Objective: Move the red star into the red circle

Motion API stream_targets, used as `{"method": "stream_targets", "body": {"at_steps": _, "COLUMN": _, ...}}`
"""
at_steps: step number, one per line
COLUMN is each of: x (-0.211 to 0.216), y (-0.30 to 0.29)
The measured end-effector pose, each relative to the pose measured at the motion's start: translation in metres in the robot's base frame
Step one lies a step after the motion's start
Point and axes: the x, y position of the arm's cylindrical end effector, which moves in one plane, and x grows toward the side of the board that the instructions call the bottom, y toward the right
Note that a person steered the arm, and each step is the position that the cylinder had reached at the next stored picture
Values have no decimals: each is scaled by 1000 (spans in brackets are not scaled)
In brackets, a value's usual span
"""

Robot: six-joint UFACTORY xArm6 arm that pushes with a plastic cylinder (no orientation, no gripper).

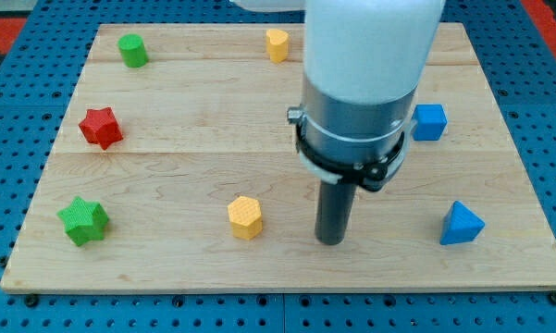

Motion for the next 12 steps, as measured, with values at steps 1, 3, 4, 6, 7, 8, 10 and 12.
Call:
{"method": "stream_targets", "body": {"at_steps": 1, "x": -9, "y": 2}}
{"method": "stream_targets", "body": {"at_steps": 3, "x": -80, "y": -14}}
{"method": "stream_targets", "body": {"at_steps": 4, "x": -95, "y": -14}}
{"method": "stream_targets", "body": {"at_steps": 6, "x": -95, "y": -14}}
{"method": "stream_targets", "body": {"at_steps": 7, "x": -95, "y": -12}}
{"method": "stream_targets", "body": {"at_steps": 8, "x": -95, "y": -12}}
{"method": "stream_targets", "body": {"at_steps": 10, "x": -98, "y": 13}}
{"method": "stream_targets", "body": {"at_steps": 12, "x": -102, "y": -39}}
